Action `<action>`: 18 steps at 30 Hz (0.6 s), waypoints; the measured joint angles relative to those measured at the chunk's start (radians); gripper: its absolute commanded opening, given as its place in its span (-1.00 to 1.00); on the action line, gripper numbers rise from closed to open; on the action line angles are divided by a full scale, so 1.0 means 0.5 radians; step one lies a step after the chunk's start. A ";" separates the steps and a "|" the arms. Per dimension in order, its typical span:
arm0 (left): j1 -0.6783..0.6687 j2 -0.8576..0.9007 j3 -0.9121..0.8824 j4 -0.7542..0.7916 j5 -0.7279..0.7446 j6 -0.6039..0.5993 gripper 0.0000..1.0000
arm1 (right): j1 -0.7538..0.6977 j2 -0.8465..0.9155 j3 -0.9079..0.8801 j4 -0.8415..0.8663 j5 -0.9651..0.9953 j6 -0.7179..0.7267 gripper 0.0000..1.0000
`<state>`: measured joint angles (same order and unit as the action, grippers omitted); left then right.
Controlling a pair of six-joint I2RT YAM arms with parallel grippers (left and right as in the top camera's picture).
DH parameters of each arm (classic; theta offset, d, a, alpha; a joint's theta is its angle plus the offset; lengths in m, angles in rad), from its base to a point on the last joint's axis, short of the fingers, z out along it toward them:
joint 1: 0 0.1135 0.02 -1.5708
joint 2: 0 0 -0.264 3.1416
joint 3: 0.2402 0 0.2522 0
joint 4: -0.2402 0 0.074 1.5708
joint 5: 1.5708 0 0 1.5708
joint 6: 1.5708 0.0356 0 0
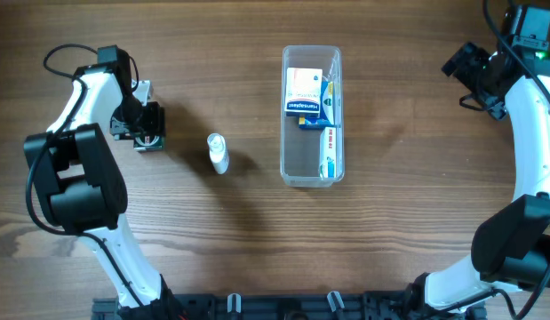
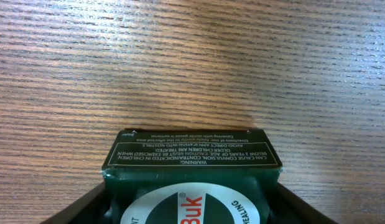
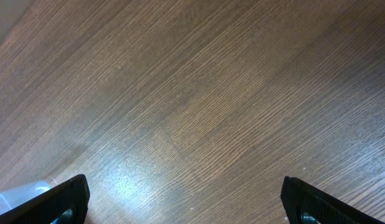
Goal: Pack container
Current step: 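Carry the Zam-Buk tin with the left gripper into the container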
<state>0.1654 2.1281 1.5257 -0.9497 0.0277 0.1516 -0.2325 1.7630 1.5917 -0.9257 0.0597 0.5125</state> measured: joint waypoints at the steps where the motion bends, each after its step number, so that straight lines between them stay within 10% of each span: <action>1: 0.000 0.000 0.000 -0.007 -0.001 0.000 0.20 | 0.000 0.000 0.000 0.000 -0.001 0.001 0.99; 11: 0.001 -0.054 0.024 -0.091 0.215 -0.043 0.24 | 0.000 0.000 0.000 0.000 -0.001 0.001 0.99; 18: -0.167 -0.732 0.173 -0.123 0.409 -0.183 0.31 | 0.000 0.000 0.000 0.000 -0.001 0.001 0.99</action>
<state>0.0818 1.7622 1.6123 -1.0111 0.2321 0.0601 -0.2325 1.7630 1.5917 -0.9257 0.0593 0.5129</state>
